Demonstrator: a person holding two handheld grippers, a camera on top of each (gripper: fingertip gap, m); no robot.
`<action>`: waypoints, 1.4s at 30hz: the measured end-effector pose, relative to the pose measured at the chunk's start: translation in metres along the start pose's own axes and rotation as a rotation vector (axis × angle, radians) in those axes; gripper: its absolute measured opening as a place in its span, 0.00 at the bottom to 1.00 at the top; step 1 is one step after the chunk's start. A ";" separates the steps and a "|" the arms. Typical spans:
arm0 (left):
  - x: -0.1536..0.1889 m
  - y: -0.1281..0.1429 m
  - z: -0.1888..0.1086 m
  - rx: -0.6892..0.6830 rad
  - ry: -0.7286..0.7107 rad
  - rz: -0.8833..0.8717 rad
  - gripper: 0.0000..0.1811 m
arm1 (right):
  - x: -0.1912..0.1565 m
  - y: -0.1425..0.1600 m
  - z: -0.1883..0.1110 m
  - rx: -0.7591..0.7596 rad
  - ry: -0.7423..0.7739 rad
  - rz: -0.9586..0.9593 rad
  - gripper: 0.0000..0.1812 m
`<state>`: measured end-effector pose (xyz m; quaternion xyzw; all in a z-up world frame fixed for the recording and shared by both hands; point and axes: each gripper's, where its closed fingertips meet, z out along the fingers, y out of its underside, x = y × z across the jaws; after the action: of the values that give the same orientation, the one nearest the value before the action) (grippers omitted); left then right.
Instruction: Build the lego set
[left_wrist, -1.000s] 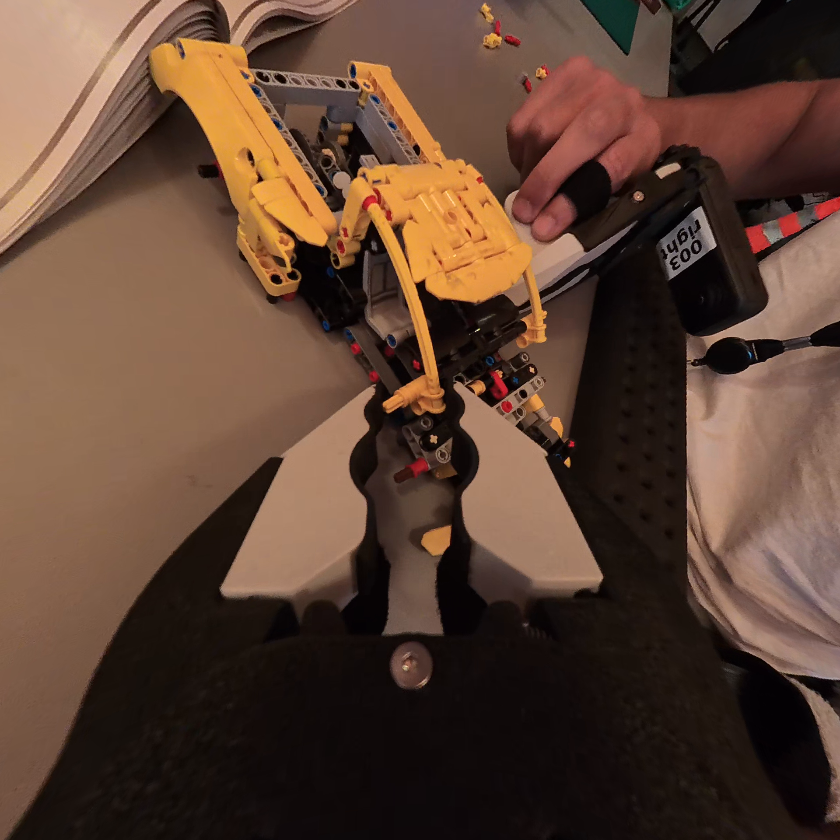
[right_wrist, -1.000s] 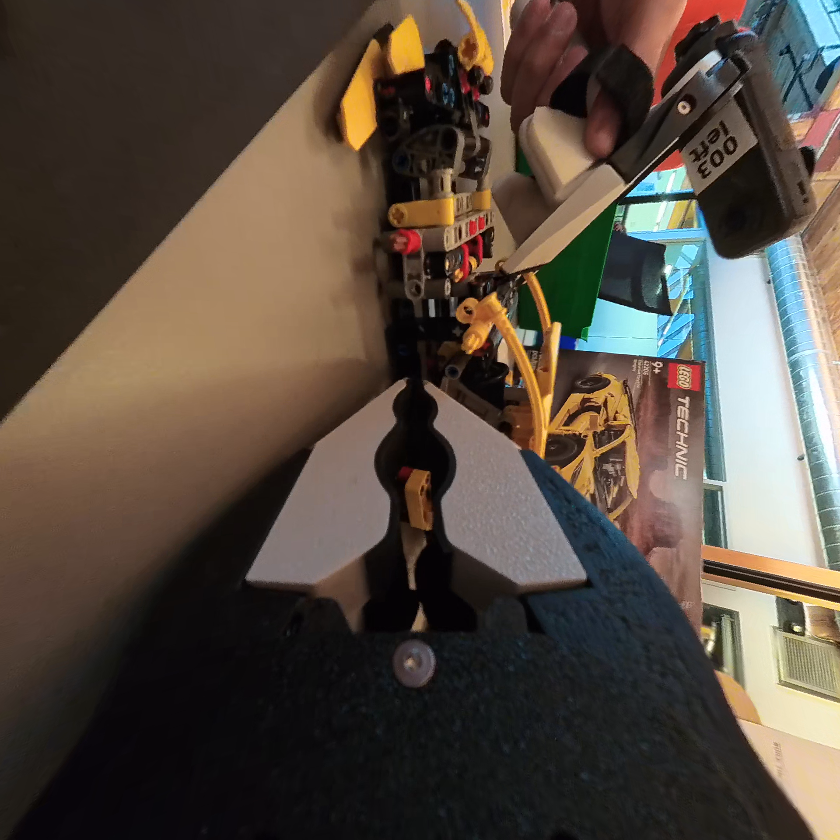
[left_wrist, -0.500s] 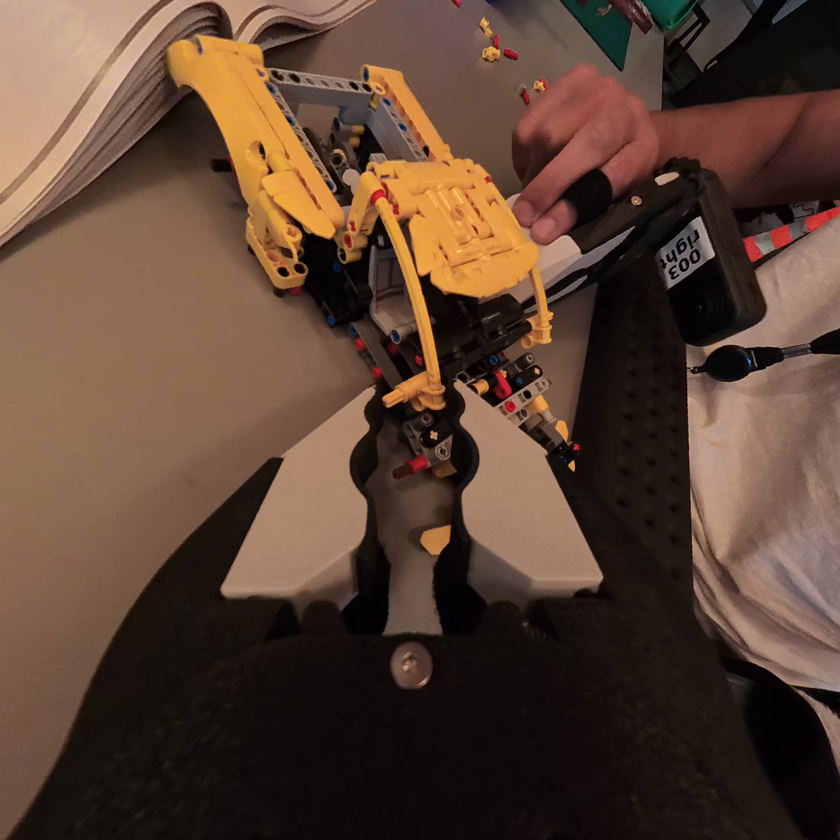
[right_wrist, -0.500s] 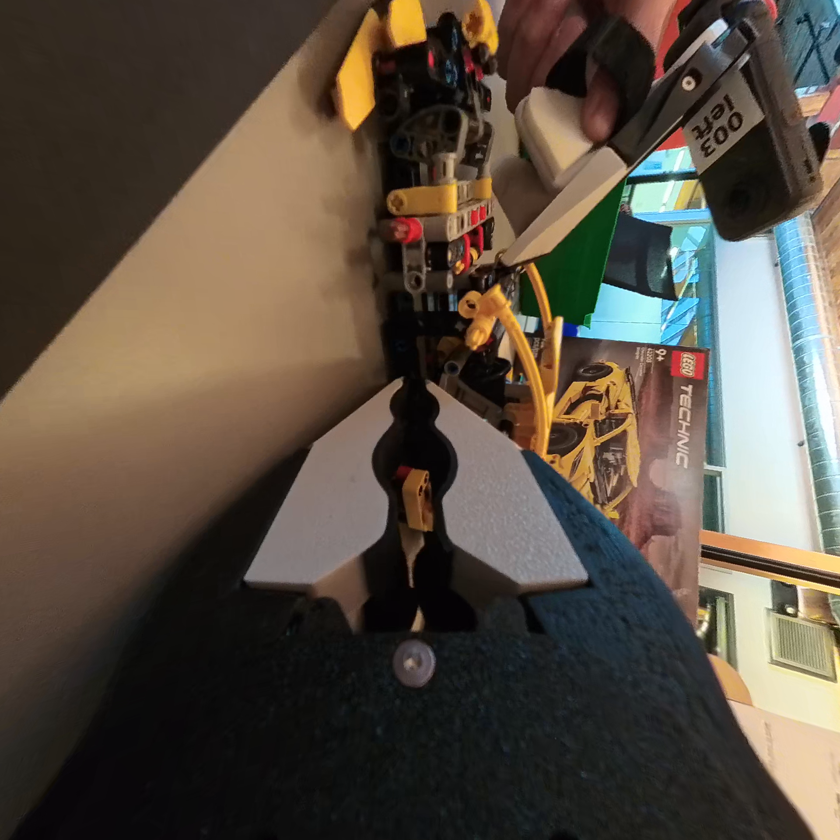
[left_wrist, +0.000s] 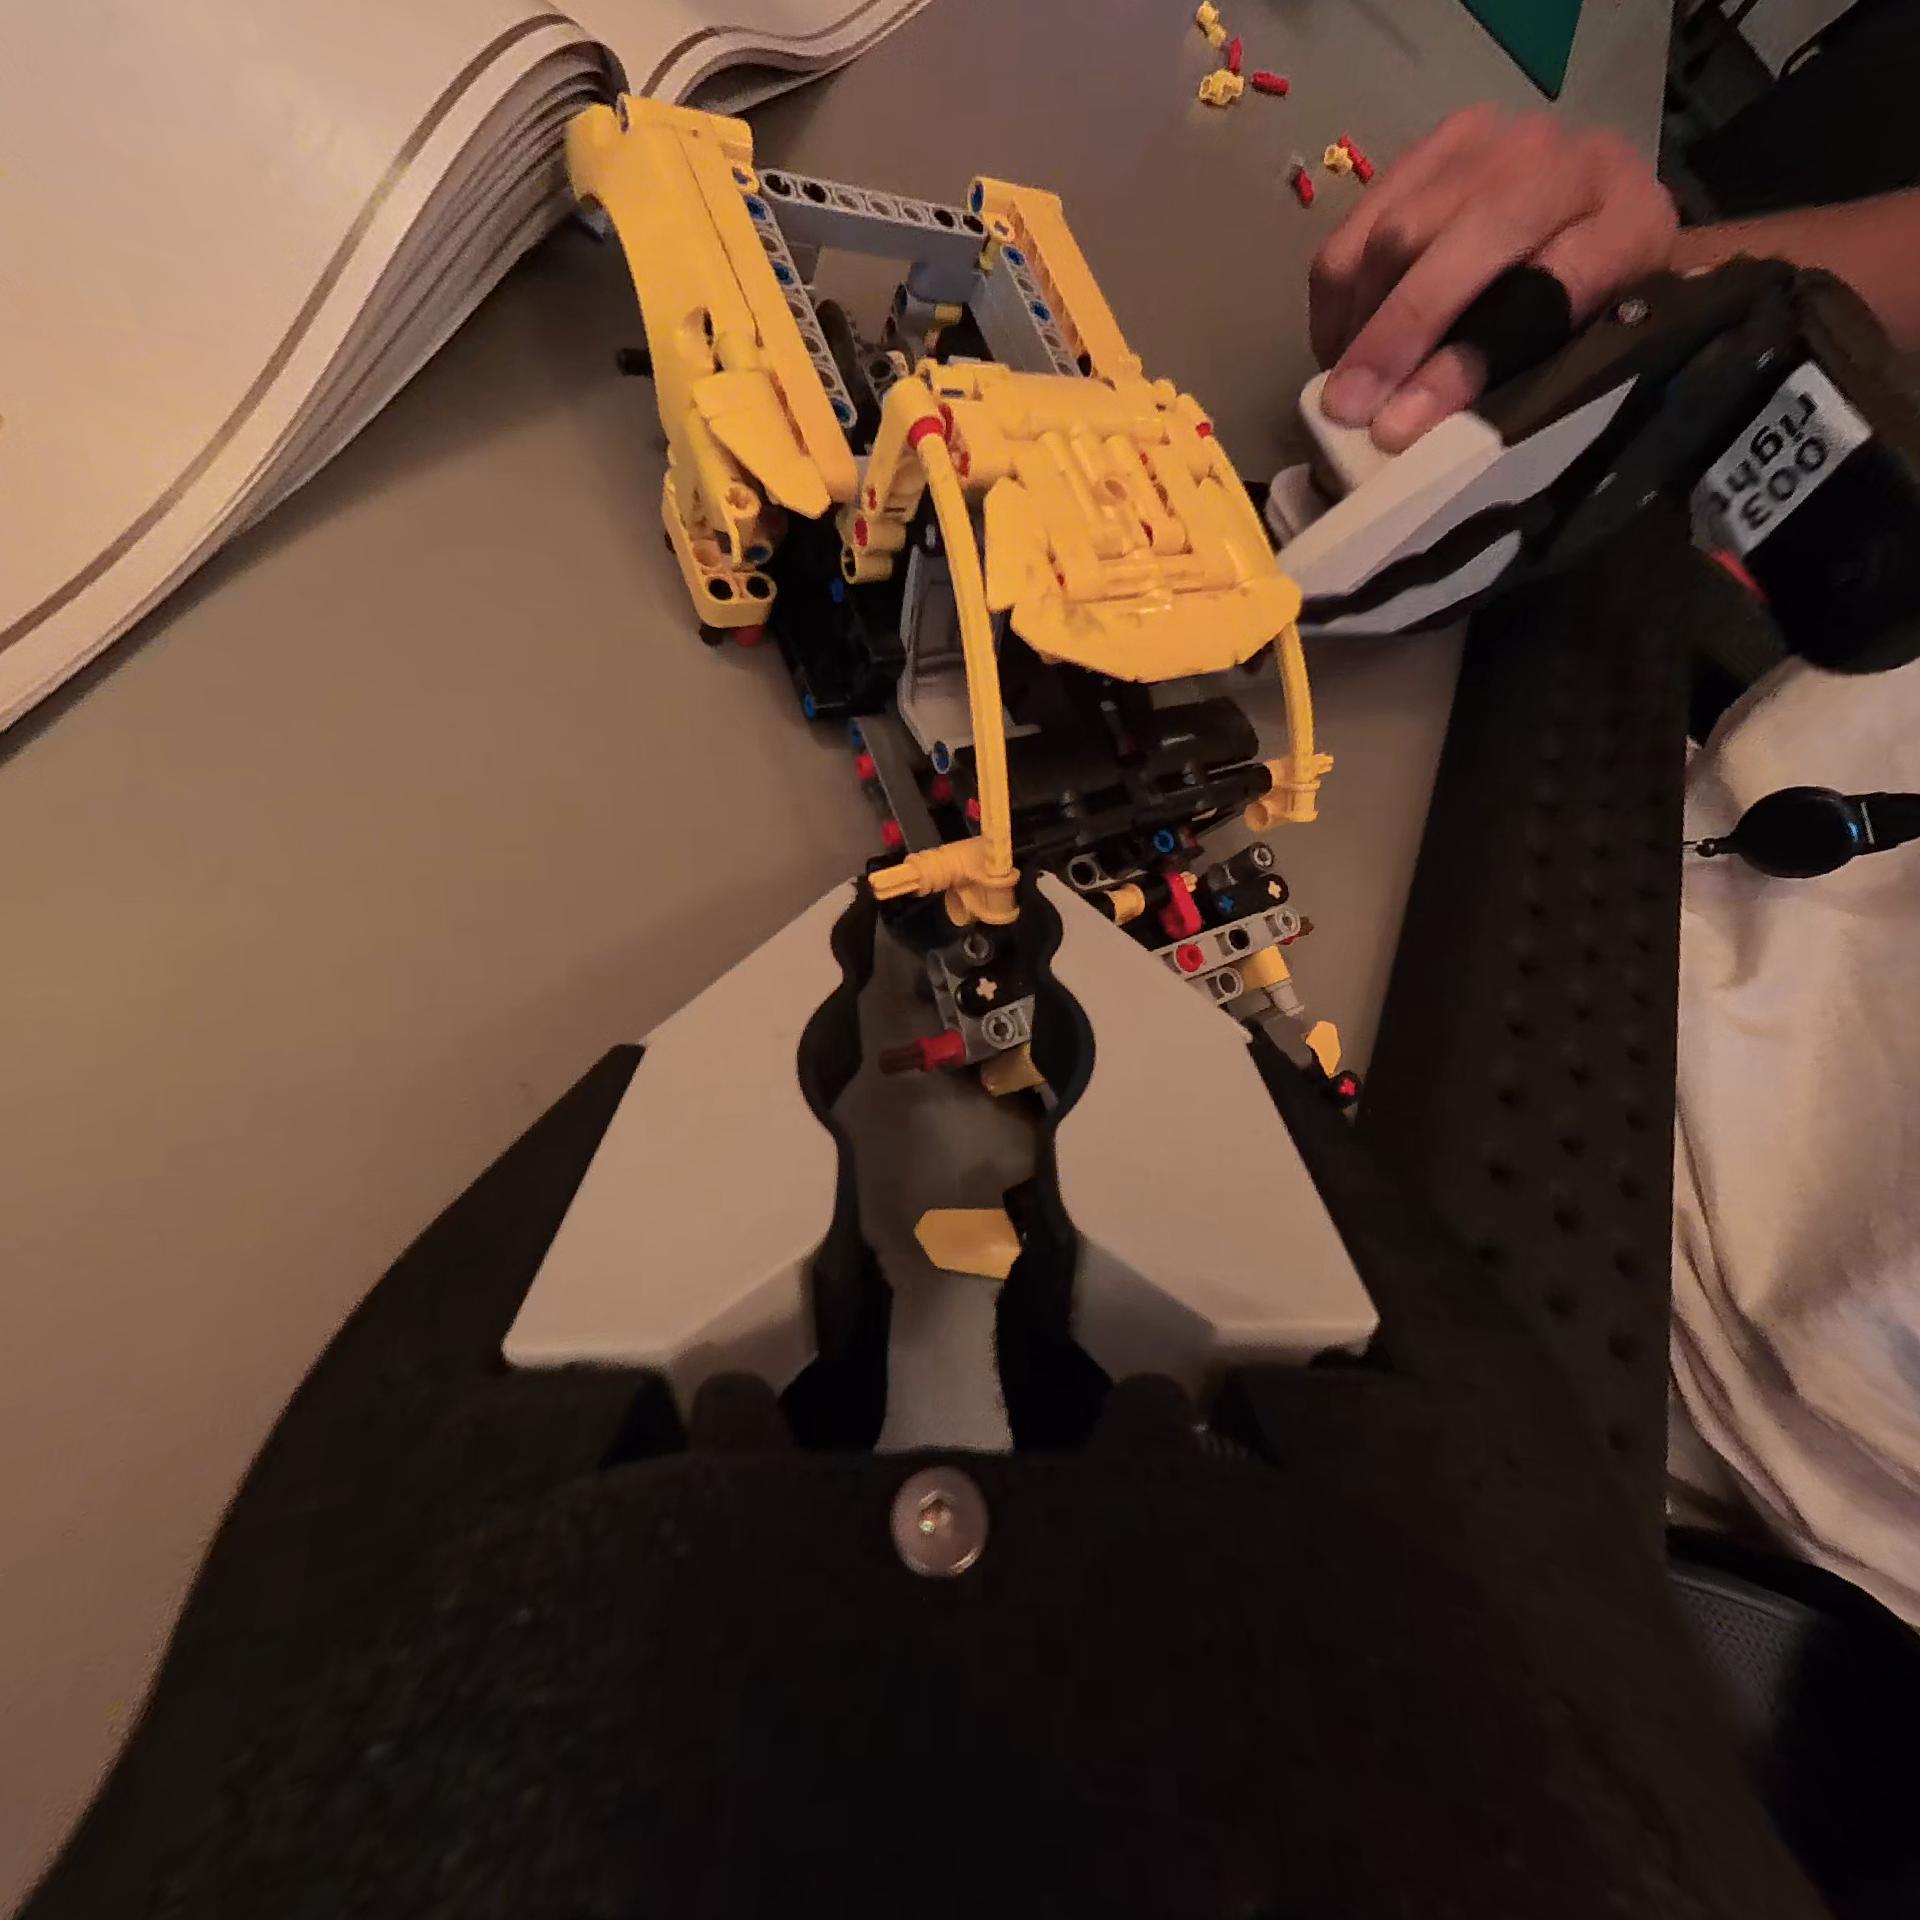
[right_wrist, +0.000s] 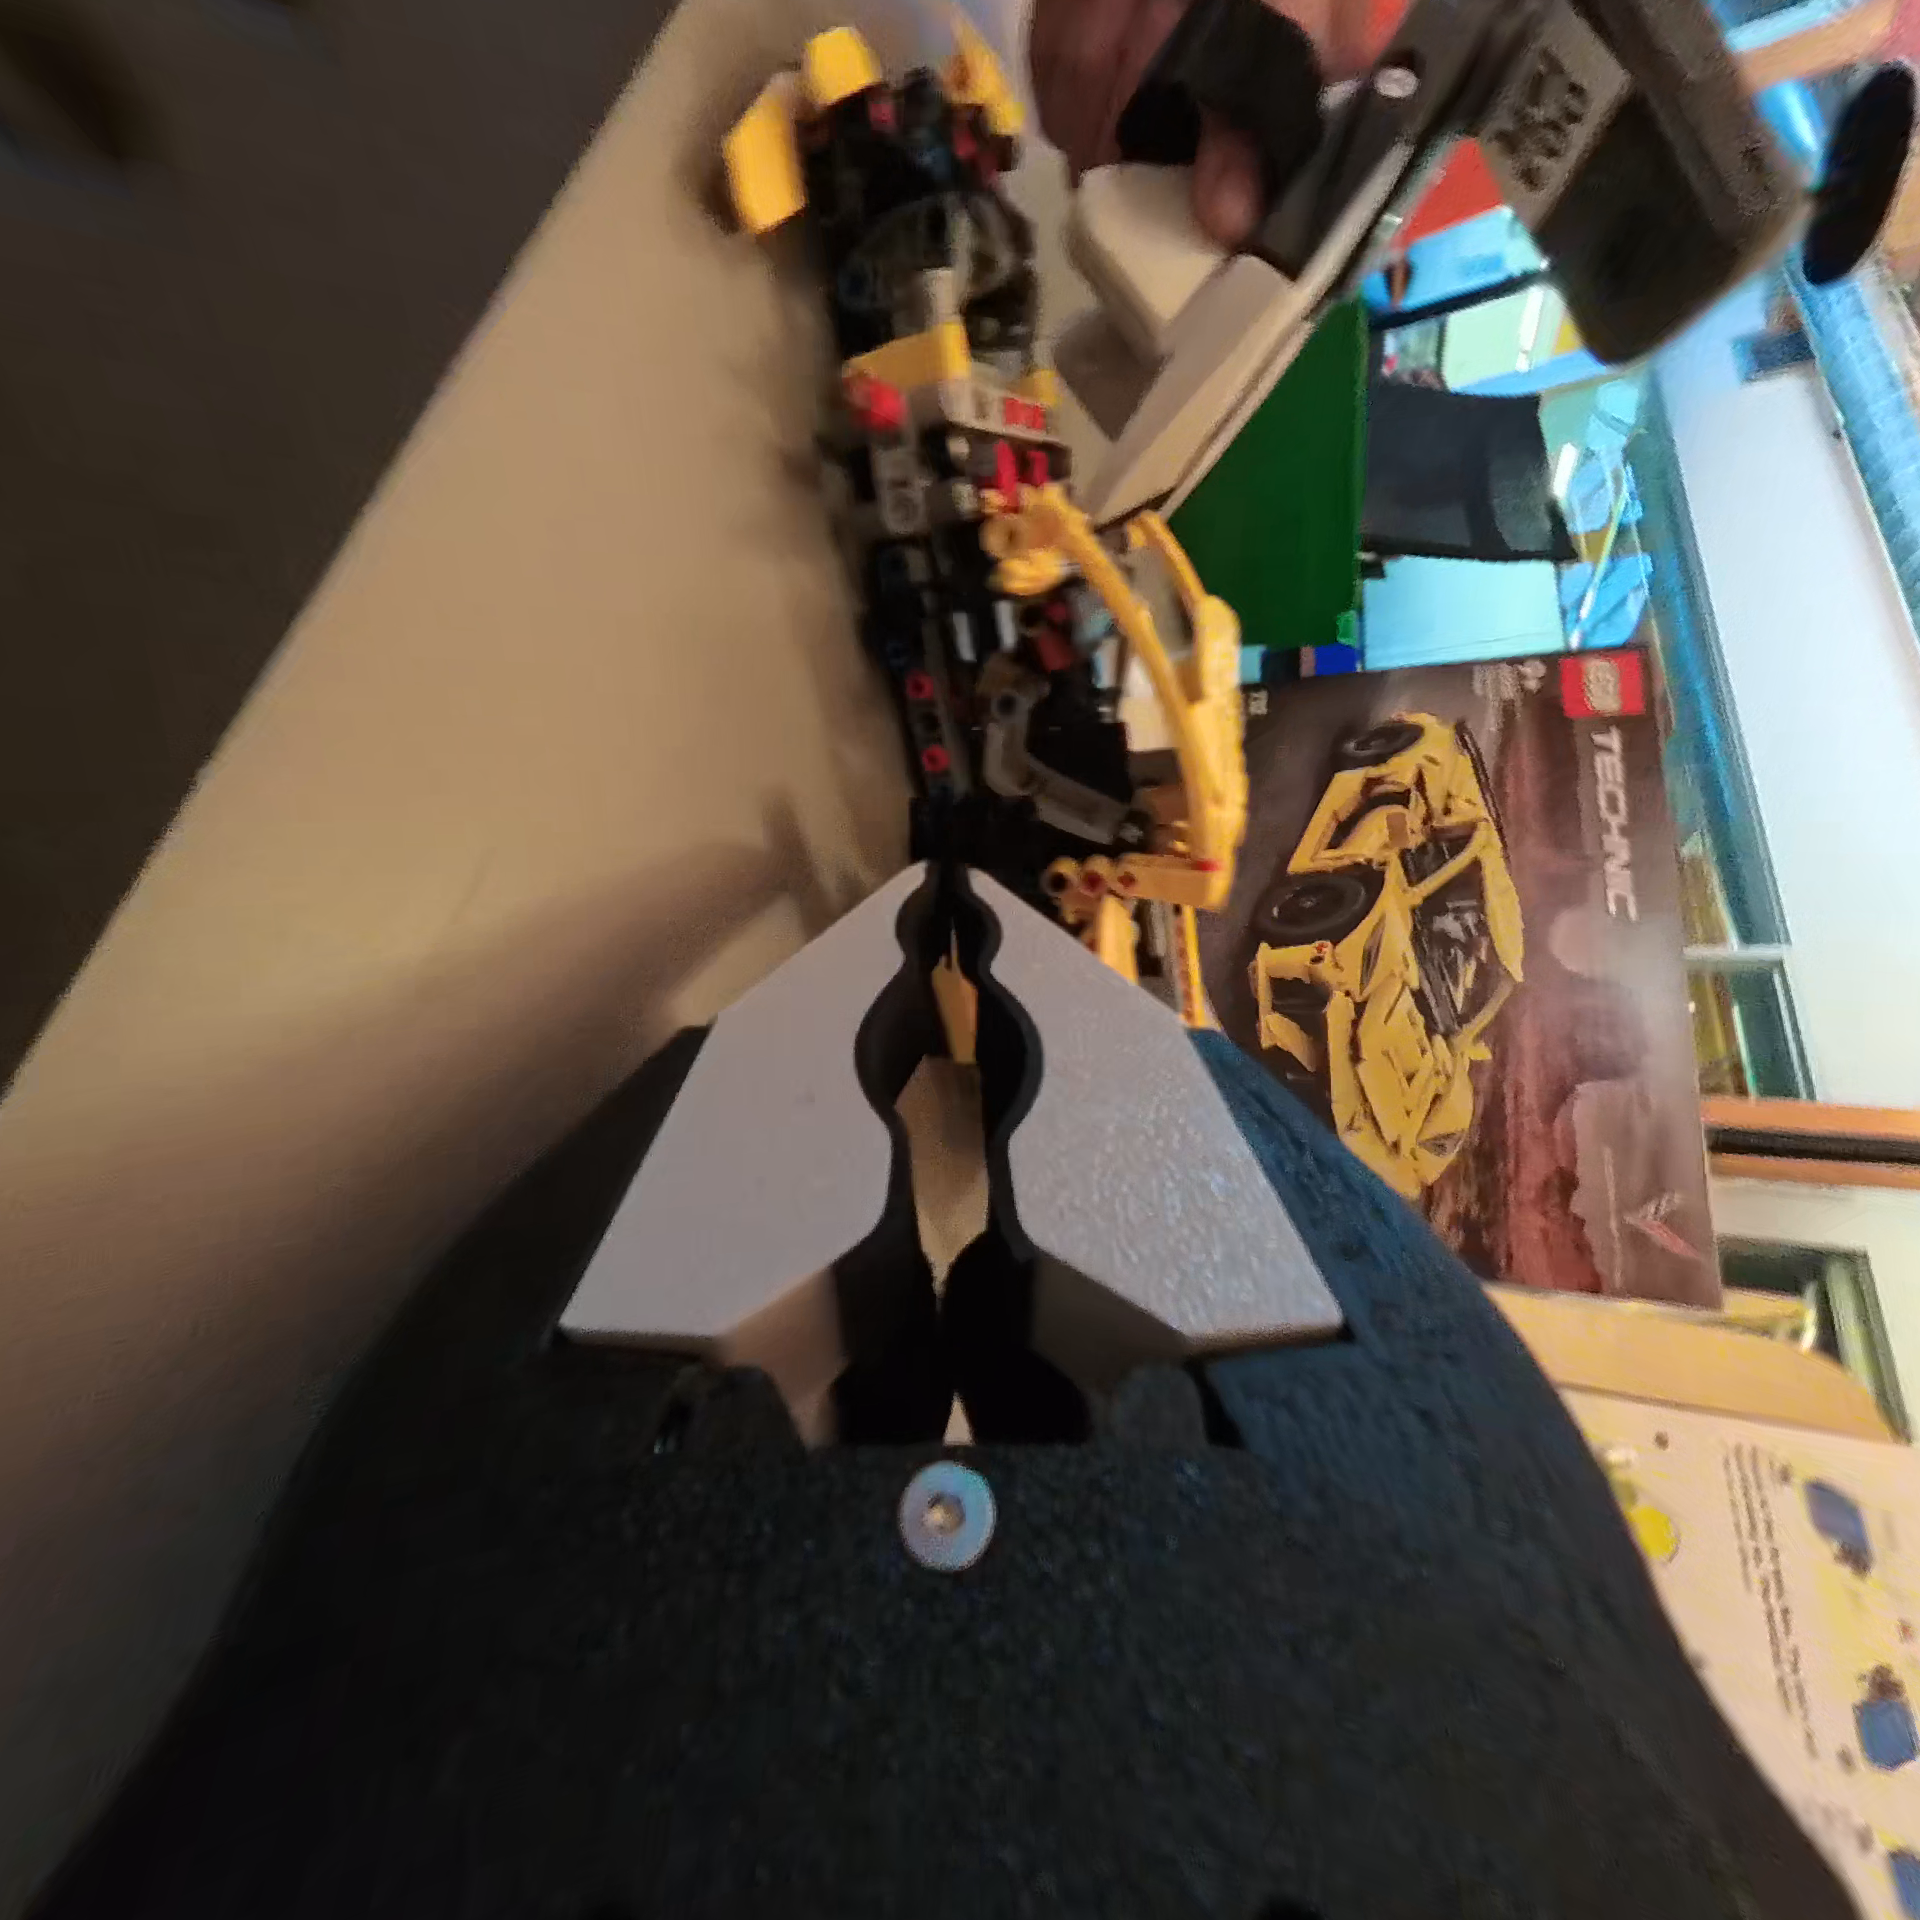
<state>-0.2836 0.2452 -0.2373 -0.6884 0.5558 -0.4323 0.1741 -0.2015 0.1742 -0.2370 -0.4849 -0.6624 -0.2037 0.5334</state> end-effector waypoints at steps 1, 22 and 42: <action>0.000 0.000 0.000 0.001 0.001 -0.004 0.15 | 0.008 0.000 -0.001 -0.002 0.011 0.060 0.00; 0.129 -0.069 0.021 0.362 -0.179 0.279 0.15 | 0.080 -0.051 -0.029 0.691 -0.488 2.010 0.00; 0.124 -0.064 0.038 0.307 -0.262 0.247 0.05 | 0.068 -0.045 -0.032 0.689 -0.519 2.170 0.00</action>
<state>-0.2133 0.1427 -0.1633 -0.6309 0.5360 -0.3944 0.3989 -0.2213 0.1576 -0.1532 -0.6533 -0.0096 0.6550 0.3796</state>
